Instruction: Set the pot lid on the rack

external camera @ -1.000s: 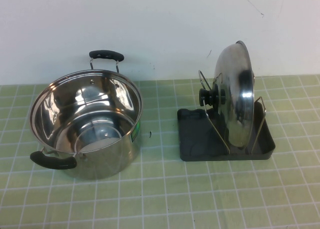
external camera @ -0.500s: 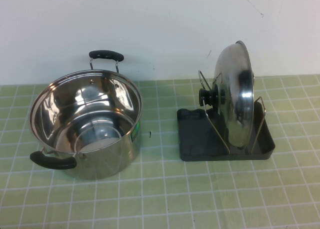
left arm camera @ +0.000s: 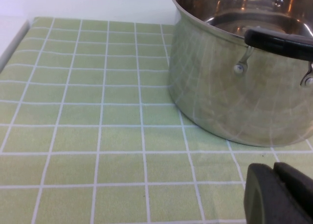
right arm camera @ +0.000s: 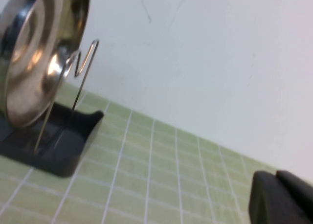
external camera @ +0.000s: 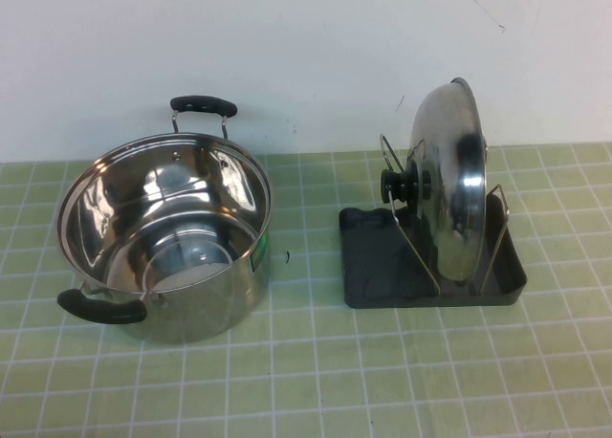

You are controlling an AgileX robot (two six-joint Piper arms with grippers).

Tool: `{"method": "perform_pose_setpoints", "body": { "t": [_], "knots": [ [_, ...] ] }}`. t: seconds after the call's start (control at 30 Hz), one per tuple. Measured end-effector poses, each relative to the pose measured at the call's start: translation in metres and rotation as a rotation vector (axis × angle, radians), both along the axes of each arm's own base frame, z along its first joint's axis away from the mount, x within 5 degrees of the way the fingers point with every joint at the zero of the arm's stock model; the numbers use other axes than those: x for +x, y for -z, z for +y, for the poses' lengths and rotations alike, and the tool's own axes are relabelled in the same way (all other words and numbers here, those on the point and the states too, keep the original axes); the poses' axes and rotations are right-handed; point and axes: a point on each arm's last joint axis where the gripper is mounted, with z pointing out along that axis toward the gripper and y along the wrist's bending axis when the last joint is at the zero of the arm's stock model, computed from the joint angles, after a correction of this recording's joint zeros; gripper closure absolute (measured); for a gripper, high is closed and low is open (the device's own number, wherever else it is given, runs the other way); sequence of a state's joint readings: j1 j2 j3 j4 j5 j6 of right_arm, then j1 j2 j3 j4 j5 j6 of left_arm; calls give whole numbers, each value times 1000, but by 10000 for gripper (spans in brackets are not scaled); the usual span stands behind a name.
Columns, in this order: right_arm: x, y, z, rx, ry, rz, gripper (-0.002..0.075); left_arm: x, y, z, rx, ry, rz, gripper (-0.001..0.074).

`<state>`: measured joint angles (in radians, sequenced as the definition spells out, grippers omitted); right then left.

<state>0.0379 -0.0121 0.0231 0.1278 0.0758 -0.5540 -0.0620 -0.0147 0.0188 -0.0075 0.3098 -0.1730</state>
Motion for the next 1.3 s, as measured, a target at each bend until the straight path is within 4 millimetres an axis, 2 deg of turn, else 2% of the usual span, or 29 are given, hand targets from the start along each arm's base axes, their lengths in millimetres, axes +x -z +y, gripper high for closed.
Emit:
{"method": "perform_pose_setpoints", "body": {
  "t": [0.2, 0.43, 1.3],
  "knots": [
    [-4, 24, -2, 48, 30, 256, 727, 0, 0, 0, -1, 0, 0, 736],
    [-4, 24, -3, 175, 73, 266, 727, 0, 0, 0, -1, 0, 0, 737],
    [-4, 24, -4, 267, 96, 269, 727, 0, 0, 0, -4, 0, 0, 737]
  ]
}}
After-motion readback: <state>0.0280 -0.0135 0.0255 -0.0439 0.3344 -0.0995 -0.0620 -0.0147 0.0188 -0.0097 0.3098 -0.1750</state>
